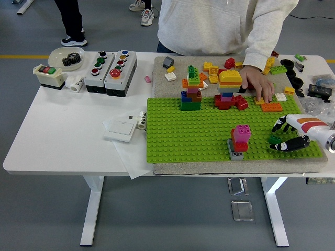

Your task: Pick up the brick,pile it on top of brick,press brick,pick up the brick,pile it on top of brick,press brick

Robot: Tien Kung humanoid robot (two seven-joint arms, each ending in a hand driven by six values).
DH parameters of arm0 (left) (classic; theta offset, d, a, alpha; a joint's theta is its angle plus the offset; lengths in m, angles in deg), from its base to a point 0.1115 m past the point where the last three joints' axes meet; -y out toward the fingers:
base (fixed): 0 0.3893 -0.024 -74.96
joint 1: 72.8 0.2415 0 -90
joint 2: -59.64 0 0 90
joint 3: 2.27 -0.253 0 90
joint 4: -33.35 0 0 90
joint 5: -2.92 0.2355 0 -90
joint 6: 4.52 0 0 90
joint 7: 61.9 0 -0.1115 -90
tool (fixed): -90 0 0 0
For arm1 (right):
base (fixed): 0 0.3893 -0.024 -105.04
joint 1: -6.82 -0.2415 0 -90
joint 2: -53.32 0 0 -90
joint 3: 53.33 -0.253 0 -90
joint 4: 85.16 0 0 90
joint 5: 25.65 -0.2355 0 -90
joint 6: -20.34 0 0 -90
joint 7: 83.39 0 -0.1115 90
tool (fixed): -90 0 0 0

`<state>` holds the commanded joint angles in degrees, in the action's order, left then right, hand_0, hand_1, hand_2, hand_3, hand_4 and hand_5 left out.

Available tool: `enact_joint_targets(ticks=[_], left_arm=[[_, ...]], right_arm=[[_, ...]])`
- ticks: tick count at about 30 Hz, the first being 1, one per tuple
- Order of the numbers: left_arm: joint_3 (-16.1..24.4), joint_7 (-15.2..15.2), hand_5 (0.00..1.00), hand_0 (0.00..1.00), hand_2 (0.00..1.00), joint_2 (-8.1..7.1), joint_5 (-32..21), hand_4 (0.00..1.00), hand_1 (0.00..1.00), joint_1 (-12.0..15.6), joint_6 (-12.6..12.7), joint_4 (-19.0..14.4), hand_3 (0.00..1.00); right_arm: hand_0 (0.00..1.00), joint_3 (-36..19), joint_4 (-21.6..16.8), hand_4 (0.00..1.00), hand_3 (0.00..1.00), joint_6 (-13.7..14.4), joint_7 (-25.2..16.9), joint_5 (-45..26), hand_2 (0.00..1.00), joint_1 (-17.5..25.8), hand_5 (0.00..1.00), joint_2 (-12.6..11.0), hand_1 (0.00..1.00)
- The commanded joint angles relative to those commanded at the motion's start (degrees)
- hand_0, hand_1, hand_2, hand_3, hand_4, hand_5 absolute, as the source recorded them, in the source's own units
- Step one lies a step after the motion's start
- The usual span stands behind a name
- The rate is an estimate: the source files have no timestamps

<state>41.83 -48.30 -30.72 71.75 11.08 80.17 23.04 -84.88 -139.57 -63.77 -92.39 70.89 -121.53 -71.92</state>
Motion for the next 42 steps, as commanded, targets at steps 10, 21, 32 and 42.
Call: enact_joint_targets(ticks=[10,21,32,42], left_arm=[[-0.3,0.0,0.510,0.789,0.605,-0.04,0.0,0.523,0.713,0.2,-0.1,0.0,0.532],[-0.4,0.0,0.508,0.788,0.605,-0.07,0.2,0.522,0.715,0.3,-0.2,0.0,0.533],[-0.9,-0.1,0.510,0.789,0.605,-0.11,-0.4,0.524,0.714,0.1,-0.2,0.0,0.532],[-1.2,-0.2,0.510,0.789,0.605,-0.09,-0.9,0.524,0.717,0.0,-0.2,0.0,0.533]], right_arm=[[0.406,0.8,1.2,0.753,0.488,2.7,-1.8,0.9,0.504,0.4,0.376,0.5,0.436],[0.333,1.3,2.4,0.693,0.470,3.8,-2.9,2.4,0.477,0.7,0.389,1.1,0.410],[0.314,1.7,2.8,0.672,0.470,4.6,-3.6,3.2,0.474,0.6,0.380,1.4,0.408],[0.320,2.0,3.8,0.625,0.464,5.0,-4.0,3.7,0.456,0.4,0.397,1.8,0.390]])
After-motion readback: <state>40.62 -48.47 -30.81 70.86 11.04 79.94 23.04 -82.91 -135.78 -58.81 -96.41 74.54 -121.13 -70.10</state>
